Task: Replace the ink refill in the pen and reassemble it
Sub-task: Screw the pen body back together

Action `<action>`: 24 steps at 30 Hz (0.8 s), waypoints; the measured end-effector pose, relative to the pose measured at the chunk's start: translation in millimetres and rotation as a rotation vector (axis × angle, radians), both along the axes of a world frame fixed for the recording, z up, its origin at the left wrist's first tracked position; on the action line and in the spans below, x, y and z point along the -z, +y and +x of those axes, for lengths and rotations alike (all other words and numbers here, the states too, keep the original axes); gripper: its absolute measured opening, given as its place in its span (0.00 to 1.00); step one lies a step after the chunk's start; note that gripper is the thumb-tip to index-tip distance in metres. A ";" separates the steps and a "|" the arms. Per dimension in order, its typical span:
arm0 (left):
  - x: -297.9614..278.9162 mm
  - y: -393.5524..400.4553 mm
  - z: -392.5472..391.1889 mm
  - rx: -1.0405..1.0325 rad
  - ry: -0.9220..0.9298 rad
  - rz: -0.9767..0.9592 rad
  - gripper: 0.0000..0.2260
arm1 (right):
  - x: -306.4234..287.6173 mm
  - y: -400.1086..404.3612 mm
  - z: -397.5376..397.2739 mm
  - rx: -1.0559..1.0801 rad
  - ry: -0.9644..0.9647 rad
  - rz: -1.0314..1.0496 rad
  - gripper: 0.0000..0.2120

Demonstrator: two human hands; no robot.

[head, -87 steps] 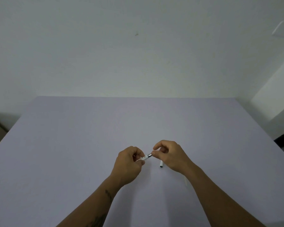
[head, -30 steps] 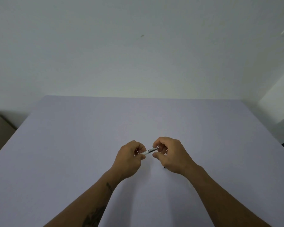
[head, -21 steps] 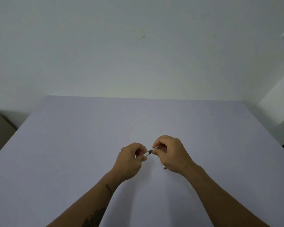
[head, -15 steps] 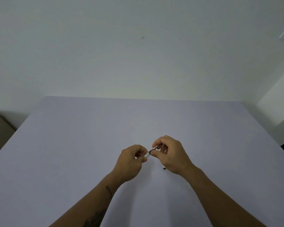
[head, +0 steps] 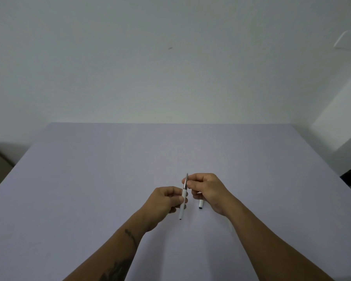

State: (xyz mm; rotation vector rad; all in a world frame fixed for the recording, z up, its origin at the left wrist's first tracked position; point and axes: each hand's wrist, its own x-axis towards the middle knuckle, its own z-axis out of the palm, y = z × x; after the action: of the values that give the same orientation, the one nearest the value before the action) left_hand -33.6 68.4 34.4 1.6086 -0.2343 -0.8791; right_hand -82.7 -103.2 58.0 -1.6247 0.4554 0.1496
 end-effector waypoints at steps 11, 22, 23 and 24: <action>-3.8 -2.3 -1.4 -0.031 0.274 -0.061 0.08 | -9.0 -9.7 8.9 -0.068 0.085 0.091 0.07; -2.5 -2.9 -5.5 -0.018 0.241 -0.046 0.08 | -1.0 -10.6 8.5 -0.092 0.110 0.184 0.07; -2.4 -3.0 -5.5 -0.016 0.242 -0.043 0.08 | -0.6 -10.0 8.5 -0.096 0.110 0.173 0.08; -2.5 -3.3 -5.4 -0.017 0.243 -0.041 0.08 | -0.4 -9.8 8.3 -0.099 0.108 0.171 0.08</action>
State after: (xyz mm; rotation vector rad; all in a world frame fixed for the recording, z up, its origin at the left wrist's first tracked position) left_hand -39.0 65.1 36.9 1.4487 -0.0666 -1.0400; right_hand -74.4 -113.1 58.4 -1.4758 0.4328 0.3429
